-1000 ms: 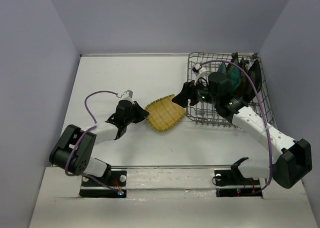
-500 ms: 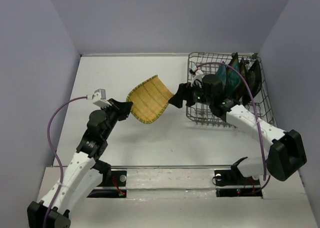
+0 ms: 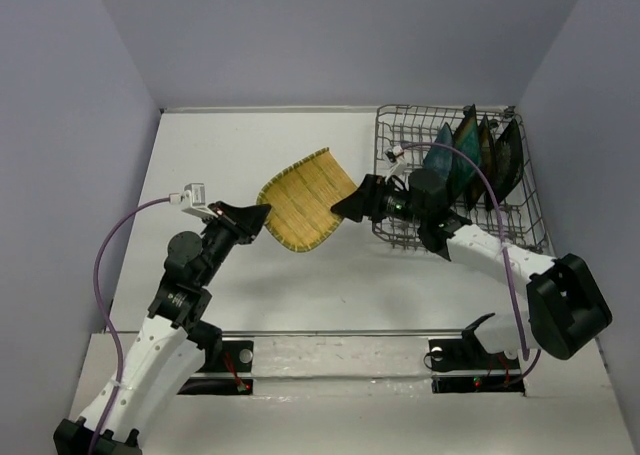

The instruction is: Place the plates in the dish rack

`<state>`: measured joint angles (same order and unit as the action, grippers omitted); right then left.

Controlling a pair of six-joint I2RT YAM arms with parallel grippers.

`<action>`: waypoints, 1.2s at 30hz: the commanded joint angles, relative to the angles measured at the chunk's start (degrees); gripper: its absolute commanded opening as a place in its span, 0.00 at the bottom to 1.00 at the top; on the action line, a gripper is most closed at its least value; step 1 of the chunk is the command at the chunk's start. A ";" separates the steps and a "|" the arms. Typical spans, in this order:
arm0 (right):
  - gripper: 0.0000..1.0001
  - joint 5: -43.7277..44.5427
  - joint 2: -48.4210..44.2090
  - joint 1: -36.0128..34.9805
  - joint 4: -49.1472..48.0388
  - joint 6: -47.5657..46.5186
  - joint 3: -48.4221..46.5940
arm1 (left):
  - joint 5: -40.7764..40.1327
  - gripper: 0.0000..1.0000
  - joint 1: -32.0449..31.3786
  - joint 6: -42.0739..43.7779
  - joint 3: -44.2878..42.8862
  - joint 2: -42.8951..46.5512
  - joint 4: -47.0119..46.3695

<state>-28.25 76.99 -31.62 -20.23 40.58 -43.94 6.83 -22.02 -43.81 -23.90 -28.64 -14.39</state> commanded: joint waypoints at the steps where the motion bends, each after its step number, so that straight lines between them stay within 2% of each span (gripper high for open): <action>1: 0.83 -4.54 2.28 -1.77 -21.23 10.29 2.28 | 4.33 0.06 0.05 -5.93 0.96 2.10 -14.51; 3: 0.79 -4.45 3.51 -3.53 -26.06 11.36 2.11 | 4.95 0.06 0.05 -6.28 1.31 2.19 -15.14; 4: 0.70 -4.62 4.13 -4.15 -27.05 11.63 1.50 | 5.56 0.06 0.05 -6.55 1.49 2.10 -15.75; 5: 0.70 -4.62 4.57 -4.68 -27.75 11.72 0.88 | 5.74 0.06 -0.04 -6.98 1.66 1.84 -16.01; 7: 0.35 -3.92 5.18 -6.08 -30.30 11.89 0.09 | 6.70 0.06 0.05 -7.34 2.36 1.22 -16.54; 8: 0.21 -3.48 5.19 -6.09 -31.09 11.98 0.09 | 7.14 0.06 -0.04 -7.34 2.45 0.96 -16.63; 9: 0.09 -1.83 4.93 -6.09 -31.88 12.07 0.26 | 7.41 0.06 0.05 -7.08 2.54 0.61 -16.63; 10: 0.07 -0.59 3.53 -6.09 -31.72 11.72 1.13 | 8.10 0.09 -0.04 -6.55 2.37 0.43 -16.02; 11: 0.07 1.95 2.56 -6.09 -29.37 11.02 1.31 | 8.46 0.28 0.05 -5.07 2.11 0.26 -15.41; 13: 0.07 5.90 -0.07 -6.09 -23.66 7.70 0.97 | 7.77 0.50 -0.04 -2.78 0.18 -0.09 -10.69; 14: 0.07 10.36 -2.78 -6.09 -17.45 6.37 0.62 | 7.24 0.69 0.05 -1.20 -0.87 -0.71 -8.31; 15: 0.07 12.76 -4.20 -6.09 -14.60 5.31 0.18 | 6.54 0.78 0.05 1.77 -3.15 -1.06 -6.11; 16: 0.07 15.39 -5.44 -6.09 -11.44 4.08 -0.44 | 5.75 0.93 -0.04 3.19 -4.30 -1.50 -2.26; 17: 0.07 21.25 -6.58 -6.09 -7.93 1.81 -2.96 | 5.56 0.99 0.05 4.60 -5.36 -1.94 -0.48; 18: 0.07 24.35 -8.16 -6.09 0.46 0.57 -4.82 | 5.48 0.99 0.05 5.92 -7.46 -2.73 1.02; 19: 0.07 27.60 -8.61 -6.09 4.28 -1.01 -6.66 | 5.39 0.99 -0.04 8.45 -8.61 -3.17 4.08; 20: 0.07 35.81 -9.05 -6.09 9.80 -3.55 -9.81 | 4.95 0.99 -0.04 9.52 -9.58 -3.69 5.76; 22: 0.07 44.20 -9.58 -6.09 14.67 -7.33 -12.91 | 3.98 0.99 0.05 11.46 -12.21 -3.79 9.62; 23: 0.07 52.08 -9.49 -6.09 18.00 -8.40 -15.18 | 3.98 0.99 0.05 12.16 -13.09 -3.88 10.95; 25: 0.07 59.15 -9.23 -5.56 20.04 -10.77 -16.87 | 4.50 0.99 -0.04 14.10 -16.25 -3.88 14.28; 26: 0.07 66.32 -8.97 -5.56 21.97 -12.44 -17.66 | 4.33 0.99 -0.04 16.63 -17.31 -3.88 16.04; 30: 0.07 80.14 -7.04 -4.42 26.19 -16.31 -20.65 | 0.39 0.99 0.05 22.61 -20.48 -3.61 21.67; 36: 0.07 87.31 -1.85 0.23 30.77 -16.93 -22.24 | -5.06 0.99 -0.91 28.96 -22.59 -3.18 25.11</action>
<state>46.15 72.75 -33.47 8.58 25.50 -62.48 6.59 -22.00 -21.39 -43.94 -32.71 7.44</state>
